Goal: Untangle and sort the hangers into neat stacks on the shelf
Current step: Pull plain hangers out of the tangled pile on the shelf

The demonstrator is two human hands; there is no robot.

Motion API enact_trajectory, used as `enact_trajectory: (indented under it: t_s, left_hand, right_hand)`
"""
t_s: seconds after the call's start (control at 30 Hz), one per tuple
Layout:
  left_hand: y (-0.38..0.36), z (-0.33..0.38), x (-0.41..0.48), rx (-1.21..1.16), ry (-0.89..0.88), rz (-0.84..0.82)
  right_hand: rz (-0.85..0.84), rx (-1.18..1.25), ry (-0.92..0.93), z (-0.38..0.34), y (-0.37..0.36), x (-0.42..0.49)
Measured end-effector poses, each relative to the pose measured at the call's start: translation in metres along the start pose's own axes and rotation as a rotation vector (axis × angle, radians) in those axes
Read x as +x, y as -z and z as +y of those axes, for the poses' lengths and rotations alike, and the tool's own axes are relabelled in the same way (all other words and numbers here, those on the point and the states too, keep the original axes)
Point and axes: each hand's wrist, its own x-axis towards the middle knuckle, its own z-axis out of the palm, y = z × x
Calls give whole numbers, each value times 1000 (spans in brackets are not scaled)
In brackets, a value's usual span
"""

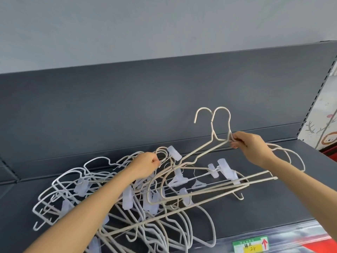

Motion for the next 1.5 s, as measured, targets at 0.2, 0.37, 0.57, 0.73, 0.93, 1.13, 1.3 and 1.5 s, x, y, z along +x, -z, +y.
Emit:
enact_trajectory:
  t_s: [0.2,0.37,0.57,0.73,0.93,1.13,1.3,1.5]
  left_hand:
    - [2,1,5,-294,53,-163]
    - [5,-3,6,-427,116,-287]
    - [11,-4,10,-547,190,-414]
    - [14,-11,18,-579,176,-517]
    - [1,-3,25,-436,116,-485]
    - [6,5,28,-605,120,-326]
    - [27,5,23,-788,75,-284]
    - [53,14,23,-945,46,-243]
  right_hand:
    - [49,-42,-47,1,21,0]
    - [112,-33,-81,0,30,-4]
    - [207,-43,-103,-3,39,-5]
    - [310,-66,-155,-3,57,-4]
    - [321,59,-201,-3,66,-17]
    - [395,183,-204,-10,65,-25]
    - [425,279,-193,-15,69,-21]
    - [479,335,-186,-31,68,-14]
